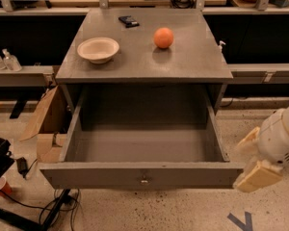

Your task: Close top drawer

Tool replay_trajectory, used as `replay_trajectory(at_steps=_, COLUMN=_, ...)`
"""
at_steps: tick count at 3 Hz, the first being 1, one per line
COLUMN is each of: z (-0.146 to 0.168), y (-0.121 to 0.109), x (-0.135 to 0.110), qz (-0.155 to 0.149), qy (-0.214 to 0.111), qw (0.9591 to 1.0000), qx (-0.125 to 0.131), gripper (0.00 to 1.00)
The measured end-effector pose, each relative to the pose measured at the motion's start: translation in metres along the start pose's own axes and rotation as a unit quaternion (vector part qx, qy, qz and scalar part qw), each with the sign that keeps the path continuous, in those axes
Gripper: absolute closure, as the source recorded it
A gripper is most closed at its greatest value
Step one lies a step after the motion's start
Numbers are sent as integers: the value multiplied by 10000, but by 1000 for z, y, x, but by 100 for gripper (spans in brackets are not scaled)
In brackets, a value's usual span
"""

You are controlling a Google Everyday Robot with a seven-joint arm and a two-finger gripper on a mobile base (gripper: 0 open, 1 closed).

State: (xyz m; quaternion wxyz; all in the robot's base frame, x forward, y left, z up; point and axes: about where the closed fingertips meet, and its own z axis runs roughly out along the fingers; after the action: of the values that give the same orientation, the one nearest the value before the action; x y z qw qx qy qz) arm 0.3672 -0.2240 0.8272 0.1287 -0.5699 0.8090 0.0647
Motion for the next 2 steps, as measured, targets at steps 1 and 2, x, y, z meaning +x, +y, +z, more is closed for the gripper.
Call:
replay_trajectory(at_steps=1, z=75, y=44, x=29, qz=89, qy=-135, qw=9990, qx=-427, gripper=74)
replay_trajectory(at_steps=2, z=109, y=59, x=41, qz=56, qy=-191, qw=9983, qx=-557, gripper=97)
